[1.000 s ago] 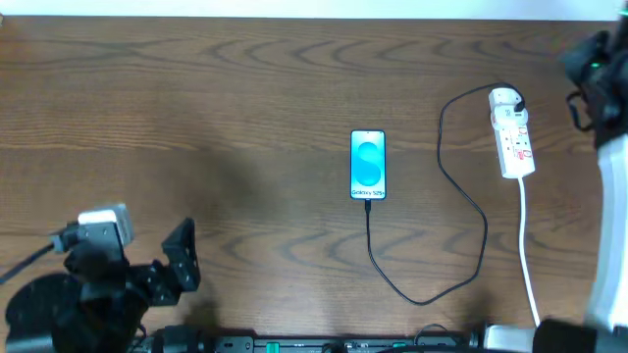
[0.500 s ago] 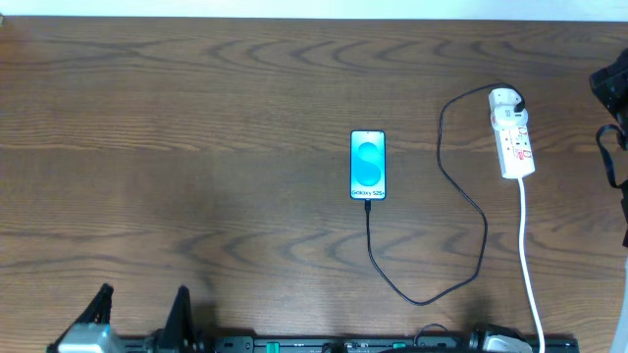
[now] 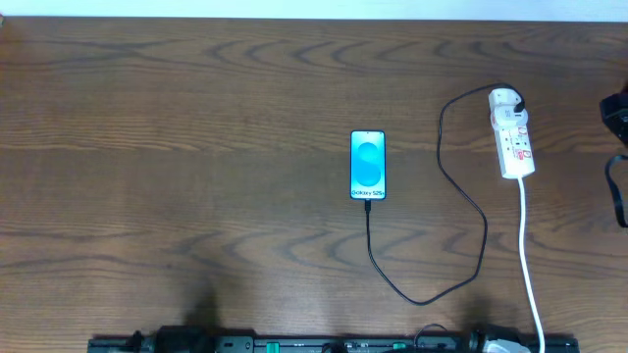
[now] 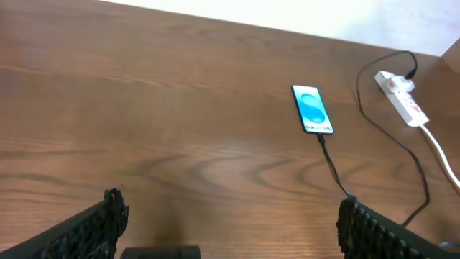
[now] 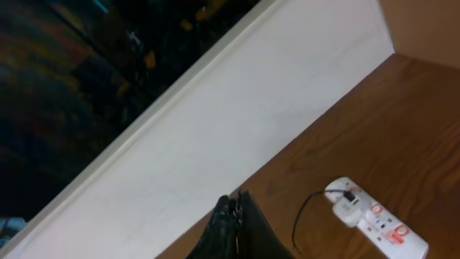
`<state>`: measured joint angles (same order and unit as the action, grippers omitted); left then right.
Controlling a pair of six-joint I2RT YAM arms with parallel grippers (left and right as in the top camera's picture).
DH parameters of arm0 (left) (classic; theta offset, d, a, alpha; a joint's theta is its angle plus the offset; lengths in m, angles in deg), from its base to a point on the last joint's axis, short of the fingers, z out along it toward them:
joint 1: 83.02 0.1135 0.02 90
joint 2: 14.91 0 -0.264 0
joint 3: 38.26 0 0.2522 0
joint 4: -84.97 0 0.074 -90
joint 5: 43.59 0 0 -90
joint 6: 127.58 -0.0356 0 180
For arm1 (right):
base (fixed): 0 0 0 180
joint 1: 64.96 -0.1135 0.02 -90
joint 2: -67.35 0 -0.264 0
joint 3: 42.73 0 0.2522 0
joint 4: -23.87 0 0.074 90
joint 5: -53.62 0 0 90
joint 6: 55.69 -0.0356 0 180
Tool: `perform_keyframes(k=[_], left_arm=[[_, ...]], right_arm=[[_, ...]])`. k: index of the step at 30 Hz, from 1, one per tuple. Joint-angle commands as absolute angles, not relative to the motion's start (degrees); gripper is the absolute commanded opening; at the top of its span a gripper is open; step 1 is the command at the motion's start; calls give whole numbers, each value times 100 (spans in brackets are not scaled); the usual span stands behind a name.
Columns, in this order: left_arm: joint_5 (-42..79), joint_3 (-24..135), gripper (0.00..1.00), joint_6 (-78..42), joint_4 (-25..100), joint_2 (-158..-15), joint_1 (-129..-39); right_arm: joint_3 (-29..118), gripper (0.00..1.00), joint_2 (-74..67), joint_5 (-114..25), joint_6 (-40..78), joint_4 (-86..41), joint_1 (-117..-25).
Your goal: Plug charger to phone and switch on socket
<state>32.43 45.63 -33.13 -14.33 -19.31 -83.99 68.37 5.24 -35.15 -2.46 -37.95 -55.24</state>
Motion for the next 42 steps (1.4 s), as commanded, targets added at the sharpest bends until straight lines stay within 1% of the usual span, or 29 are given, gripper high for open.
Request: perform_keyframes(k=[1,7,16,18,19,20,22,26,30,32,35,38,42], left_arm=[[3234,4686,95,-3329,-1477,-1521,-8388],[3234,4684,95,-3329,-1490,-1510,-8078],[3226,4684,95,-3241,-1586,-1510,-8078],[3324,4561,95,-3276,-922,-1510,-8078],[3324,4299,95,-3355,-209,-1510,-8078],[3324,4074,95,-3508,222,-1510,-8078],[3322,3333,95,-3958,1022,-1510,-8078],[3318,1945,95,-4015,2211,-1510,-8078],[3250,-9,95,-4015,4527,-1510,-8078],[3248,-593,95,-4015,5196,-1510,-8078],[3254,-1329,95,-4013,6132,-1512,-8078],[3259,-1784,95,-3989,6680,-1512,-8078],[3846,-1978,95,-3753,6706,-1512,-8078]], right_arm=[[6856,3,562,-3524,-157,-3788,-5813],[6856,4,579,-3482,-71,-3758,-6057],[6856,4,774,-3440,119,-3793,-6057],[6856,4,789,-3440,119,-3795,-6057],[6856,4,828,-3440,119,-3793,-6057],[6856,5,852,-3438,121,-3793,-6055],[6856,5,959,-3436,123,-3793,-6055],[6856,5,1093,-3436,121,-3795,-6055],[6856,6,1187,-3438,121,-3793,-6057],[6856,5,1200,-3438,121,-3793,-6057],[6856,6,1202,-3440,119,-3795,-6057],[6856,5,1202,-3445,116,-3808,-6057],[6856,5,1202,-3445,116,-3808,-6057]])
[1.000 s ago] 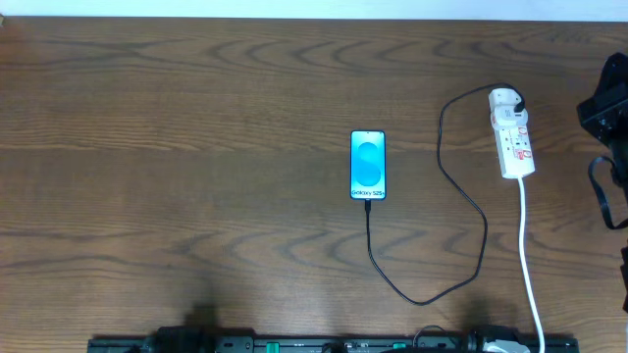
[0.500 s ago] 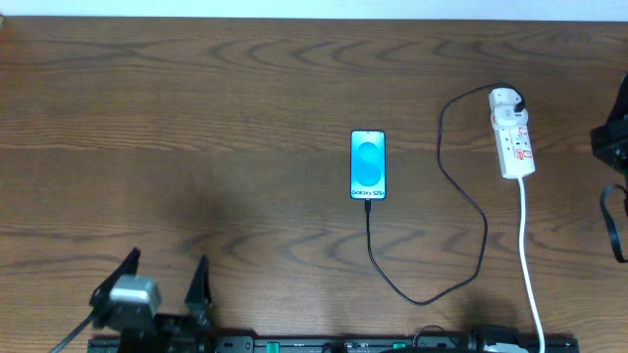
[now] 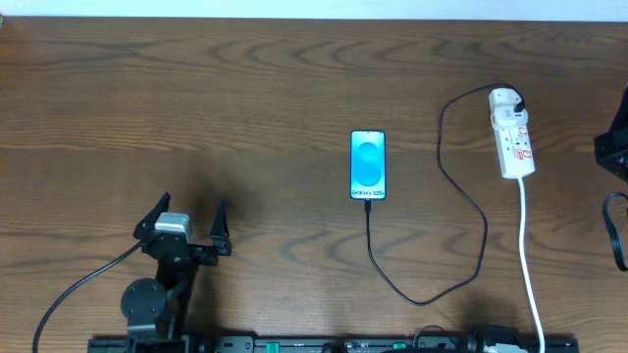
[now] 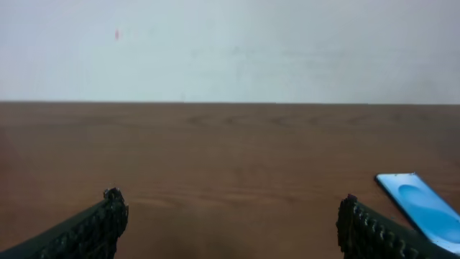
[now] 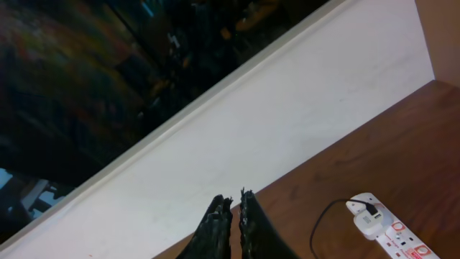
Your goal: Plug charger to phone and switch on socket
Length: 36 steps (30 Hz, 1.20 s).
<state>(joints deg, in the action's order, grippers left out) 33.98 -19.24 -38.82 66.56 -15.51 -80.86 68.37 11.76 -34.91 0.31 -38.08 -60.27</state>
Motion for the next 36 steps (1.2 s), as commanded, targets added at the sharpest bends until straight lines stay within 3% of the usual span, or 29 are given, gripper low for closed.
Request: perform_keyframes(k=[1,7,16,23,36], left_arm=[[3973,-1992,95,-3753,6706,-1512,-8078],[4008,-2431,95,-3667,7120,-1512,-8078],[3984,-2426,95,-3667,6772,-1547,-8084],[3984,-2426,95,-3667,6772,-1553,-8084],[3984,-2426,95,-3667,6772,-1553,-8082]], right_arm=[[6856,5,1202,-3445,116,-3808,-6057],[6856,5,1202,-3445,116,-3806,-6057],[6856,9,1270,-3443,119,-3594,-6055],[6856,1,1318,-3392,645,-3126,-6055],[6841,1,2706,-3548,650,-3185,-6049]])
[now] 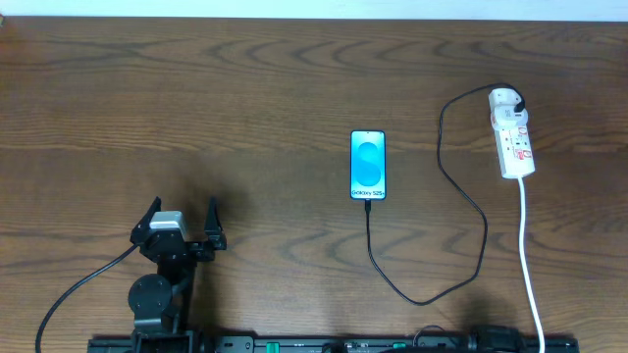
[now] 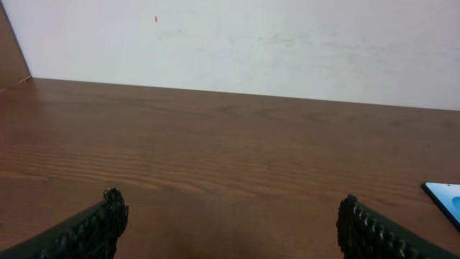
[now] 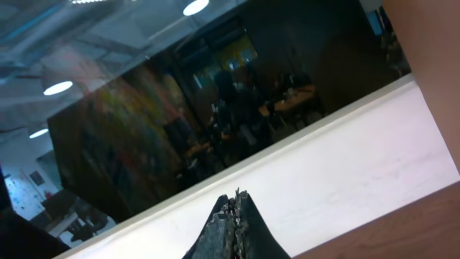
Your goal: Plug charger to phone and switch on socket
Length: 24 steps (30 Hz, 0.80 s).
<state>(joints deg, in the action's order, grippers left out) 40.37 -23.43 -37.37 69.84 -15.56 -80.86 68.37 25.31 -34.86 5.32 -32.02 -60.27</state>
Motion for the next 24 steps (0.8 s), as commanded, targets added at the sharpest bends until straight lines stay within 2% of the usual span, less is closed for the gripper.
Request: perform_keyframes(k=[1,8,15,20,24], left_arm=[[3984,-2426,95,-3667,6770,-1553,-8115],[3984,-2426,95,-3667,6772,-1553,-8283],[3984,-2426,95,-3667,6772,-1553,-8283],[3984,-2426,95,-3667,6772,-1553,-8283],[3984,-2426,95,-3667,6772,-1553,-8283]], right_arm=[[6841,1,2795,-3545,650,-3183,-6049],[6808,1,3187,-3878,562,-3161,-5618],[5770,4,4349,-5432,457,-2365,-4766],[5543,13,4725,-5447,492,-1640,-4403],[5543,11,4727,-5429,659,-1543,-4405]])
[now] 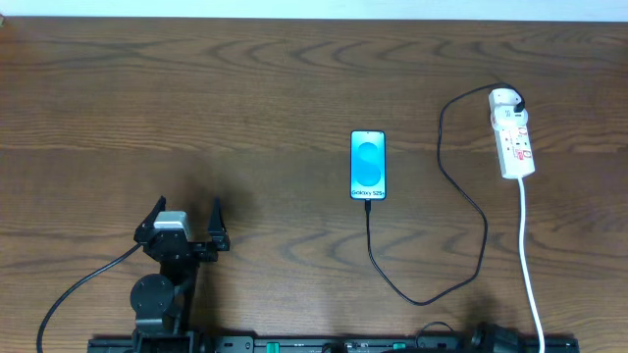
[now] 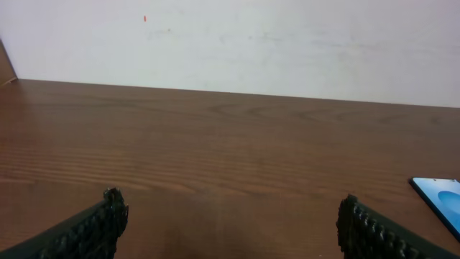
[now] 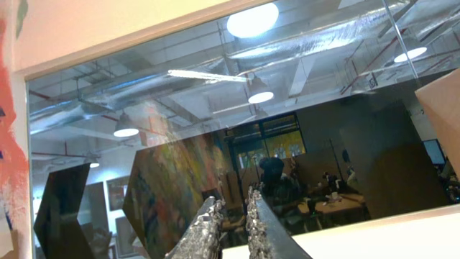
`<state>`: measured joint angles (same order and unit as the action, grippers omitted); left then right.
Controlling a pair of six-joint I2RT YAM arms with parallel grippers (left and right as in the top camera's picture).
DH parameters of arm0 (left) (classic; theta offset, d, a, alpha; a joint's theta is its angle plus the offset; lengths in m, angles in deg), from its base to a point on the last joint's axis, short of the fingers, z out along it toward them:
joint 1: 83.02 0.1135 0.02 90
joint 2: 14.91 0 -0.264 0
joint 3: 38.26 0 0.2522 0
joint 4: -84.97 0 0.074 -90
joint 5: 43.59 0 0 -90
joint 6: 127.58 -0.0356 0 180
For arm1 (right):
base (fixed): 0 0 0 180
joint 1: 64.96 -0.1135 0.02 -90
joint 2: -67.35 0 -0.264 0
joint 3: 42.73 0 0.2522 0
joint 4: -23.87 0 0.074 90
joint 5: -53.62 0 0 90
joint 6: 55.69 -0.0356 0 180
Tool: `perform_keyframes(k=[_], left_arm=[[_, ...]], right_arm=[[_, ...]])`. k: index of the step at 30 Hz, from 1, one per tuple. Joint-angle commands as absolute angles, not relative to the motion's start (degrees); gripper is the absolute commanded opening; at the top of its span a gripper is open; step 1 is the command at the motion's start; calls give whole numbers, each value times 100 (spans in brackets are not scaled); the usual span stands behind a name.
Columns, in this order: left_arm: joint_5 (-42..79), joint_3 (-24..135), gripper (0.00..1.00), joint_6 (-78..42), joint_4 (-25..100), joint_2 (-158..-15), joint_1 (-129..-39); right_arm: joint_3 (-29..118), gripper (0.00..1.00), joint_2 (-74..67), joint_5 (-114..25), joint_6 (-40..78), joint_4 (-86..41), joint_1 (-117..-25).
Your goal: Plug charger to phone and switch on socket
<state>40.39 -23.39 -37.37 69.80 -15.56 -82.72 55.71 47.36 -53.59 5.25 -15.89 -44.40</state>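
Observation:
The phone (image 1: 368,165) lies face up mid-table with its screen lit; its corner also shows at the right edge of the left wrist view (image 2: 438,188). A black charger cable (image 1: 371,235) sits in the phone's bottom end and loops round to a plug in the white power strip (image 1: 512,142). I cannot tell how the strip's switches stand. My left gripper (image 1: 186,218) rests open and empty at the front left, its open jaws (image 2: 230,208) far from the phone. The right gripper (image 3: 234,201) is all but shut with only a narrow slit, points up at a window, and is out of the overhead view.
The strip's white lead (image 1: 530,265) runs down the right side to the front edge. A white wall (image 2: 230,43) stands behind the table's far edge. A black rail (image 1: 324,343) lies along the front edge.
The right wrist camera has tilted further up, from wall and window to window only, and its touching fingertips now show a slit. The left gripper shifted slightly right; more of the phone shows.
At first the left arm was outside the overhead view and the right arm showed at the table's right edge near the strip. Then the left gripper stood open at the front left. Later the right arm had left the overhead view. Phone, cable and strip stayed put throughout.

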Motion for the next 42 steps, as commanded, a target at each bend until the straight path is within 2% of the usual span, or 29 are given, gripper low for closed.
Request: perform_keyframes(k=[1,4,10,15,18,21,24,25,36,42], left_arm=[[3984,-2426,95,-3667,6770,-1553,-8283],[3984,-2426,95,-3667,6770,-1553,-8283],[3984,-2426,95,-3667,6772,-1553,-8283],[3984,-2426,95,-3667,6770,-1553,-8283],[3984,-2426,95,-3667,6772,-1553,-8283],[3984,-2426,95,-3667,6770,-1553,-8283],[3984,-2426,95,-3667,6770,-1553,-8283],[3984,-2426,95,-3667,6772,-1553,-8283],[3984,-2426,95,-3667,6772,-1553,-8283],[3984,-2426,95,-3667,6772,-1553,-8283]], right_arm=[[5538,9,4749,-5491,654,-1541,-4405],[5379,6,4970,-5792,652,-1526,-4497],[4692,8,5748,-5478,656,-1122,-5714],[4542,17,5910,-5130,724,-1104,-6029],[3954,17,6664,-4968,827,-1023,-6029],[3753,27,6697,-4831,934,-1178,-6136],[3519,55,6697,-4820,947,-1187,-6125],[3318,99,6697,-4667,975,-1087,-6125],[1663,99,6695,-3427,973,-724,-6114],[1016,99,6695,-3279,978,-726,-6114]])
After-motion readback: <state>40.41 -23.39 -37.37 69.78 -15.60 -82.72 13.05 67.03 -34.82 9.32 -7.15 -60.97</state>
